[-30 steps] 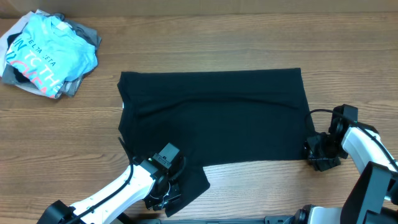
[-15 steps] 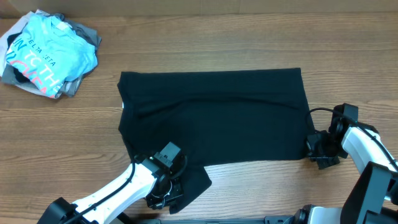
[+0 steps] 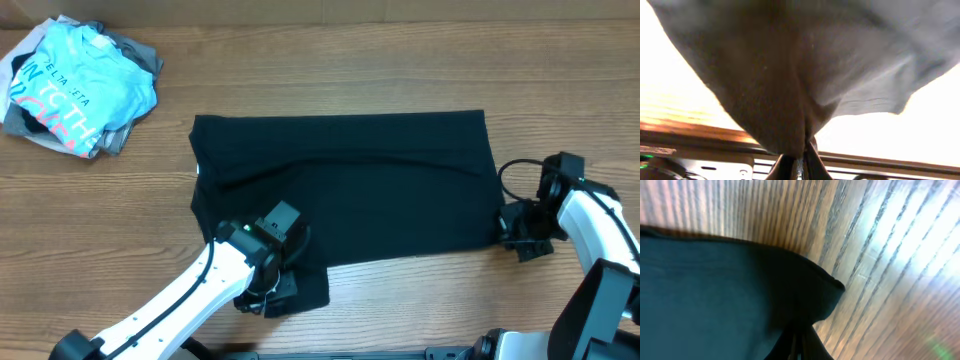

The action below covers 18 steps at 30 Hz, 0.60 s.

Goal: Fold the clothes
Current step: 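Lift the bottom edge and fold it up toward the far side with both grippers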

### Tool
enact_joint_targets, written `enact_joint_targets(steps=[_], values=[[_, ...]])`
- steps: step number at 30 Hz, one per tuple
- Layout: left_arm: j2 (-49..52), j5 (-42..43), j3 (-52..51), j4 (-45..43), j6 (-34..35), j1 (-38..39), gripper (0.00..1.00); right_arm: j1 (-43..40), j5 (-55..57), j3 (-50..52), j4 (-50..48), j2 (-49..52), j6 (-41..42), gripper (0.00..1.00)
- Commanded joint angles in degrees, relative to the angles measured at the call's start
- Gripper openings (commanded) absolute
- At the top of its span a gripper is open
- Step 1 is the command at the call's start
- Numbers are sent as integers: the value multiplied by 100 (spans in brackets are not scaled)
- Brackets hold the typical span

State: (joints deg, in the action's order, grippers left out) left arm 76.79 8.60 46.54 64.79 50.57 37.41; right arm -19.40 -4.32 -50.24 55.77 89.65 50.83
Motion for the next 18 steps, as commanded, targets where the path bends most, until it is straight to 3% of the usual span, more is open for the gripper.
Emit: enact_joint_targets(steps=[1, 5, 10, 18], values=[[-234, -629, 496, 85, -131, -13, 4, 15, -61, -293, 42, 15, 367, 4], [-247, -1158, 1064, 31, -179, -120, 4, 15, -367, -505, -111, 15, 367, 4], [-245, -1858, 1589, -603, -741, -378, 4, 24, -658, -540, -557, 15, 365, 4], [-234, -1980, 1663, -1222, -1078, -1250, 4, 234, -715, -538, -1150, 15, 369, 4]])
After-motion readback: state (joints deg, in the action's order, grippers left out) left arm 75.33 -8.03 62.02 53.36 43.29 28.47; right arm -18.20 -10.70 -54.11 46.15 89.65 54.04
